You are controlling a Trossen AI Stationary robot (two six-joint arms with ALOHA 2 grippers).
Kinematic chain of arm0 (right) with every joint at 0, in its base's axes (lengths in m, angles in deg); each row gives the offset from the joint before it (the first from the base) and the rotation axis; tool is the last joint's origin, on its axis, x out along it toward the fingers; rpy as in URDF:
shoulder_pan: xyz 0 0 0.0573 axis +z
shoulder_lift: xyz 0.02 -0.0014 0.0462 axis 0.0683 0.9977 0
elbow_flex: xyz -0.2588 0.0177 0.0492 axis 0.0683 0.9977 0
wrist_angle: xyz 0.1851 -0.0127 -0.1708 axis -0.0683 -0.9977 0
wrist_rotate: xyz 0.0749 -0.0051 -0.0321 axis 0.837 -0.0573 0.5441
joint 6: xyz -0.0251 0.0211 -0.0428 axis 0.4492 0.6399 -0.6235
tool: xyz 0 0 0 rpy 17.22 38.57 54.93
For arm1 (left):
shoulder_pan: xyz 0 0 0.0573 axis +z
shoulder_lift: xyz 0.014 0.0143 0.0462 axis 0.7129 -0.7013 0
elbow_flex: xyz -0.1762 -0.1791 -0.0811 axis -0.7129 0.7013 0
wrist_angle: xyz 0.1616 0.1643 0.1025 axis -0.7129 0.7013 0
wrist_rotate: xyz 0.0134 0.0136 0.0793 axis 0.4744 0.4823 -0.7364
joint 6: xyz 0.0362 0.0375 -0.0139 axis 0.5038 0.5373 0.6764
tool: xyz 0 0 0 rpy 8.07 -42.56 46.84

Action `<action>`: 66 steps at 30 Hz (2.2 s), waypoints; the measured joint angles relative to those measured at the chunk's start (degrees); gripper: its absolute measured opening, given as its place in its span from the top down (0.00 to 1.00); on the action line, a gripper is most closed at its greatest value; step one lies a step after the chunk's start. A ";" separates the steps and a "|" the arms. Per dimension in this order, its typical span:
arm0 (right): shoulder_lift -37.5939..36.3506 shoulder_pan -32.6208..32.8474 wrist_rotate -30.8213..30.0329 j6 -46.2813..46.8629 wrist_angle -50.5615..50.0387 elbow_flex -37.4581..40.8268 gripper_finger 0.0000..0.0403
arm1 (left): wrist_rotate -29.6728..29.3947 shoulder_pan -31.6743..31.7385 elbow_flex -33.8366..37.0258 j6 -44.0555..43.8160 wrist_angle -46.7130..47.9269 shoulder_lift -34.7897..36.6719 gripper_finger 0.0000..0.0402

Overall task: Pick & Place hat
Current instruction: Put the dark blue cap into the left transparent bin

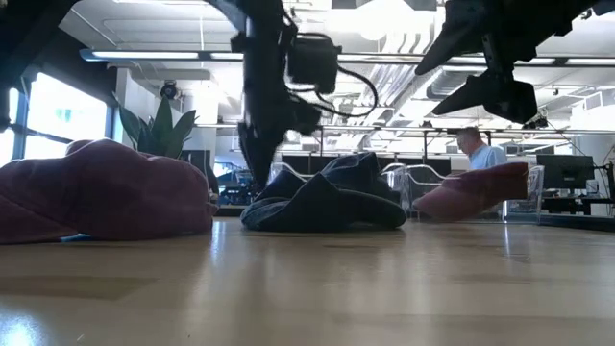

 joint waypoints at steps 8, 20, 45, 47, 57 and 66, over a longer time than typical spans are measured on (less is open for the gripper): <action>-0.50 0.00 4.52 -2.25 -0.76 0.00 0.40 | 17.67 -3.67 7.49 -9.95 -26.60 -0.04 0.98; -0.06 0.02 9.40 2.34 -3.03 0.02 0.40 | 22.66 -5.30 -1.39 -12.77 -26.60 -0.02 0.98; 10.79 -2.35 14.19 12.98 -21.56 0.02 0.51 | 18.55 -3.10 -1.60 -18.50 -23.13 -1.99 0.47; 8.52 -2.13 13.22 17.53 -26.97 0.02 0.55 | 11.01 -2.75 -1.41 -17.73 -20.20 -1.69 0.44; -0.79 -0.60 6.00 8.20 -15.54 0.02 0.65 | -0.72 -3.13 -1.47 -14.76 -18.13 -1.27 0.48; 10.13 -7.03 4.00 -0.48 -0.04 -0.04 0.73 | -10.10 -3.75 -1.25 -13.54 -21.01 -3.80 0.48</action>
